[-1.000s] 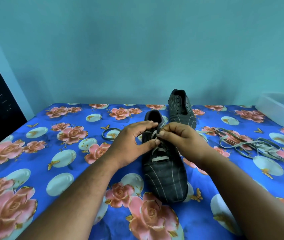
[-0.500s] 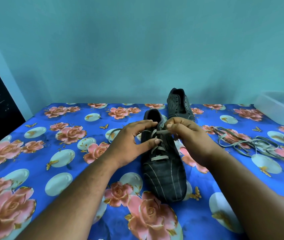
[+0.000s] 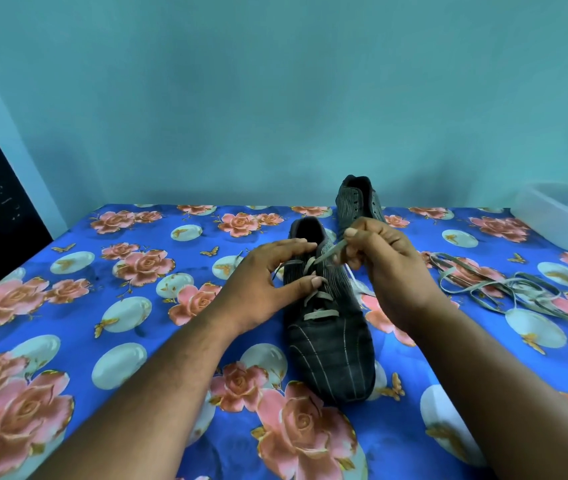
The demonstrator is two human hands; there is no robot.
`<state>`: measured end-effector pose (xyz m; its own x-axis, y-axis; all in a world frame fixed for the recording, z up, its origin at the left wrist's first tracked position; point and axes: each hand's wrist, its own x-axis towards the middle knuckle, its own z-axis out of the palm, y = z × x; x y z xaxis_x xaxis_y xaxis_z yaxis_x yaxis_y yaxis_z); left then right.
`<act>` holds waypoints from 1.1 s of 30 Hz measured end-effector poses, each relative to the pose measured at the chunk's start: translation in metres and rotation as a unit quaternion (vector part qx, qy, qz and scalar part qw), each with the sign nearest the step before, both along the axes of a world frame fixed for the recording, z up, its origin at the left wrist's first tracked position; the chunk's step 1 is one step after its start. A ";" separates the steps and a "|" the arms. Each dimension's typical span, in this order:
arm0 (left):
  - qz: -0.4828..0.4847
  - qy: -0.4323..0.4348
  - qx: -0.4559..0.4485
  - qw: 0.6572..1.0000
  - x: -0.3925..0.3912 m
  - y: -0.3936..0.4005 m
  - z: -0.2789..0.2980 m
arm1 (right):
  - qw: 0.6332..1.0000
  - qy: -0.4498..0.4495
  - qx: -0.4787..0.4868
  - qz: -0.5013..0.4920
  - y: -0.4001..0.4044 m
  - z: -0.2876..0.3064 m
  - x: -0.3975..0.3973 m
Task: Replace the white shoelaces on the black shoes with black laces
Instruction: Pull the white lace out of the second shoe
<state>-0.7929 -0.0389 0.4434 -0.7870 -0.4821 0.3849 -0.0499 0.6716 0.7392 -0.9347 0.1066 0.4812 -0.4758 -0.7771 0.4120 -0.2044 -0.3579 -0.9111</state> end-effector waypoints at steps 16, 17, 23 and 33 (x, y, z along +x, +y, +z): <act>-0.005 -0.002 -0.011 1.000 -0.001 -0.001 -0.001 | 0.986 -0.098 0.002 -0.134 -0.004 0.002 -0.021; -0.006 -0.002 -0.015 1.000 -0.001 -0.002 -0.001 | 0.981 -0.027 0.038 -0.188 -0.005 -0.003 -0.024; -0.005 0.002 -0.014 1.000 -0.001 -0.001 0.000 | 0.862 0.428 0.093 -0.255 -0.009 -0.024 -0.017; -0.001 0.001 -0.015 1.000 -0.001 -0.001 -0.001 | 0.957 0.182 0.004 -0.224 -0.007 -0.011 -0.011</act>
